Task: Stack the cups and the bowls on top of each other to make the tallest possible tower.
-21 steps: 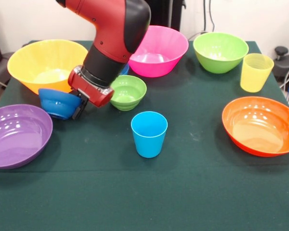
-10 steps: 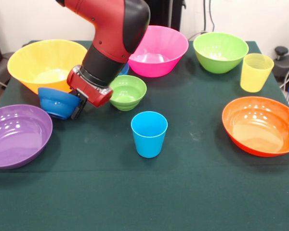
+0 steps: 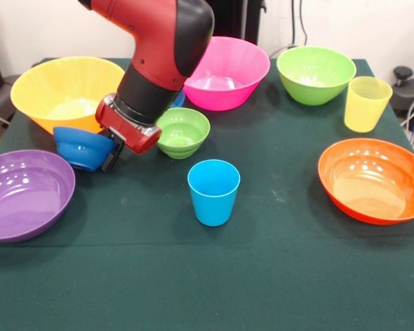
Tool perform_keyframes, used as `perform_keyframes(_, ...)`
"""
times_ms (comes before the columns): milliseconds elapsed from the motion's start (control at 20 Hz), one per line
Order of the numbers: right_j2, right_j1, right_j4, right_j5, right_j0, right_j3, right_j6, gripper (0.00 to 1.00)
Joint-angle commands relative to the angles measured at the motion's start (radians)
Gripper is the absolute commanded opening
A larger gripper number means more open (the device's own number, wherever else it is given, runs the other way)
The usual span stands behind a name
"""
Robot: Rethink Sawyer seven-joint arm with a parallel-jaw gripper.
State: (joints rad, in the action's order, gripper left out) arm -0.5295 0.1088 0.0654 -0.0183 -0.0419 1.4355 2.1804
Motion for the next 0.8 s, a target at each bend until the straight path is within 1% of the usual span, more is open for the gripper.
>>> perform_keyframes(50, 0.231, 0.054, 0.041, -0.228, -0.051, -0.033, 0.066, 0.0)
perform_keyframes(350, 0.263, 0.081, 0.043, -0.291, -0.071, -0.038, 0.059, 0.0)
perform_keyframes(550, 0.293, 0.113, 0.048, -0.357, -0.089, -0.034, 0.051, 0.0)
perform_keyframes(800, 0.312, 0.13, 0.043, -0.381, -0.099, -0.035, 0.051, 0.0)
